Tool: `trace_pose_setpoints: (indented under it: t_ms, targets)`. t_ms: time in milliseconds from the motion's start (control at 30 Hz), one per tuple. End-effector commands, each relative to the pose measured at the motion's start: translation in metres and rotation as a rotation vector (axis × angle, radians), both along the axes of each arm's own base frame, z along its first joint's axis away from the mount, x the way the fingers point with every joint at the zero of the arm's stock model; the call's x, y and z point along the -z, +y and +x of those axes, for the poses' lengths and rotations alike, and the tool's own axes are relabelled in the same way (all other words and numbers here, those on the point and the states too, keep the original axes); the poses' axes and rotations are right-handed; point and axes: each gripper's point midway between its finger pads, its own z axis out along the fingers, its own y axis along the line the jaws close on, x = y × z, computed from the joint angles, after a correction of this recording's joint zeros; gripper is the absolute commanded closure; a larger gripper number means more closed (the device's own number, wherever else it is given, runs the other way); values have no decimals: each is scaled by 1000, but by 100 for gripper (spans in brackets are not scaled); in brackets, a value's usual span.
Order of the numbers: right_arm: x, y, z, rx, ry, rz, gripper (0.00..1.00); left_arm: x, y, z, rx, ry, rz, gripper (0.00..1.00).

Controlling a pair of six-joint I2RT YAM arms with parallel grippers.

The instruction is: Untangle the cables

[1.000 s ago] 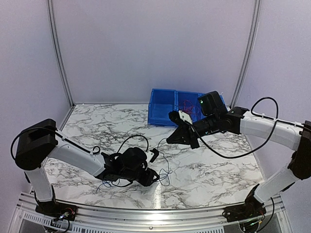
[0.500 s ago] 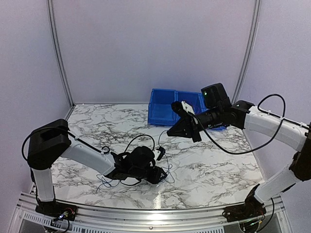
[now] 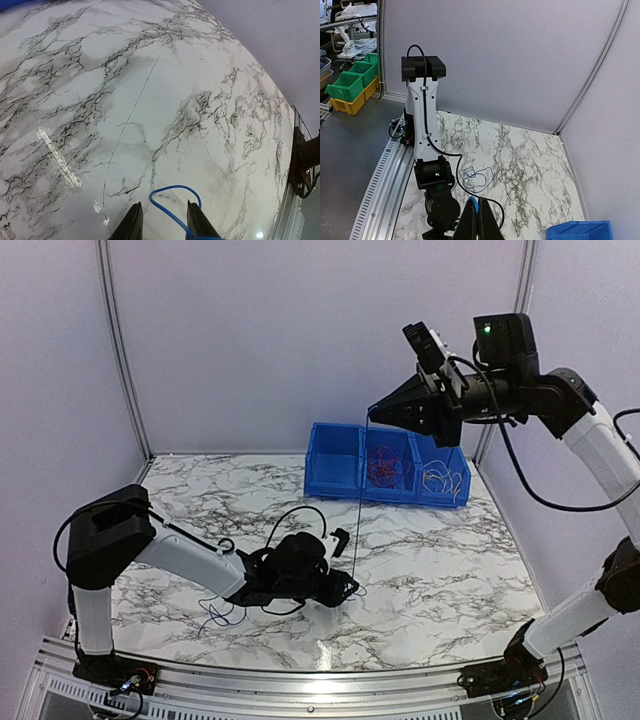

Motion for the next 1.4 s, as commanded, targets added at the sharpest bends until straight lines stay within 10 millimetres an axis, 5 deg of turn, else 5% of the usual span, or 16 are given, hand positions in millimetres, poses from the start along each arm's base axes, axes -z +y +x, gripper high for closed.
trace_pose_setpoints:
  t_ms: [0,133,400,600,733,867,1067,1200,1300,1367]
  targets:
    - [-87,-28,-20,38,-156,156,100,38,22,-2,-28,35,118,66]
    - [-119,-47,-7,143,-230,216,100,31,23,-4,-15,22,97,61]
    - [-90,-58,63,410,-248,158,100,5,44,-1,-35,-81,91,51]
    - [-109,-87,75,510,-267,202,100,19,90,17,-154,-79,227,50]
    - [-108,-103,90,599,-293,194,100,5,104,16,-156,-116,222,54]
    - [-30,-114,137,721,-198,95,100,-49,97,-3,-52,-250,64,67]
    - [137,-136,202,939,-12,-110,100,-112,99,-28,61,-370,-126,90]
    - [232,-127,195,859,159,-261,100,-131,105,-37,85,-397,-185,100]
    - [267,-120,180,782,236,-318,100,-140,108,-40,81,-410,-214,100]
    - [278,-115,169,717,267,-377,85,-143,111,-38,67,-420,-219,100]
